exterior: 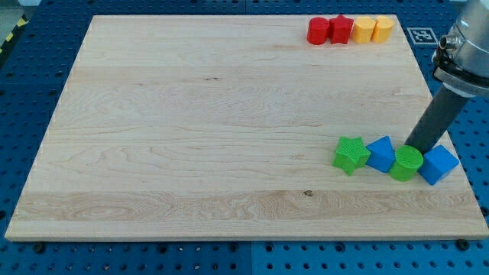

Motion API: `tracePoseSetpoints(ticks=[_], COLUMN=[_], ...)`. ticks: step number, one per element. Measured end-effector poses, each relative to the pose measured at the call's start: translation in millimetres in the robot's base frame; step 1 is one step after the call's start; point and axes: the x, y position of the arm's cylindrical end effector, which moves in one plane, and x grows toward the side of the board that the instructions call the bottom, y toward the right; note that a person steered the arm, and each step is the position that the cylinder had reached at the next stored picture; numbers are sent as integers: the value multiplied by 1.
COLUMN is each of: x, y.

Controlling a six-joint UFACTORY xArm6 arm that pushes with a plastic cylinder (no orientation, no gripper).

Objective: Slide green circle below blue triangle

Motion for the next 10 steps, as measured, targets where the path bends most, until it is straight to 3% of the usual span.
tracePoseSetpoints(ticks=[4,10], x=[54,59], y=[-1,-32])
